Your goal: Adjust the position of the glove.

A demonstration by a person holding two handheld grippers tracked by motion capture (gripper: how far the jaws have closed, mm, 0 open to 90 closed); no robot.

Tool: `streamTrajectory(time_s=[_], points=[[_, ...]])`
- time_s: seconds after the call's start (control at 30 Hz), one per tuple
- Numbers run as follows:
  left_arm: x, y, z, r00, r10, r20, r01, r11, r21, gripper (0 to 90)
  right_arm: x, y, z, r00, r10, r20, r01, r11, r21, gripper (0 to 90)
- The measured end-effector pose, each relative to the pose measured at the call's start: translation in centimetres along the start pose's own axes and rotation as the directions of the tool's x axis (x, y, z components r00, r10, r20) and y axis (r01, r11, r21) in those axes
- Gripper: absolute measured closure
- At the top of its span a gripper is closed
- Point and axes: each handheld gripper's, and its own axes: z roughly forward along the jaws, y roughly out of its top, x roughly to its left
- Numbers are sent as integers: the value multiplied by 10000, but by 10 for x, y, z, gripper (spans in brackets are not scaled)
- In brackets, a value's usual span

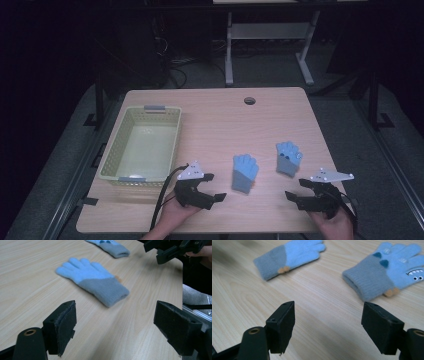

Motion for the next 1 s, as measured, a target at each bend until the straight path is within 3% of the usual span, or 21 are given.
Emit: streamTrajectory(time_s=[0.2, 0.5, 0.57, 0.7, 0.87, 1.0], points=[[1, -1, -1, 9999, -63, 82, 64, 10000, -69, 181, 3, 2, 1, 9995, 122, -287, -123, 9999, -42, 267], [-1, -1, -4, 10000, 89, 32, -89, 9999, -123, 181, 2, 13, 2, 9997, -43, -248, 43, 10000, -18, 261], [-1, -1, -5, 10000, -52, 8, 53, 9997, -240, 181, 1, 18, 2, 9996, -9, -268, 10, 10000, 20, 254], [-1, -1, -8, 10000, -74, -6, 74, 9994, -349, 181, -1, 30, 6, 9995, -170, -278, 179, 9994, 311, 258], [-4, 2, -12, 9991, 340, -262, -349, 9989, -328, 181, -8, 44, 15, 9997, -214, -132, 225, 9960, 869, 260], [-4, 2, -12, 9994, 281, -198, -288, 9990, -342, 181, -14, 54, 14, 9998, -219, -16, 219, 9949, 981, 278]])
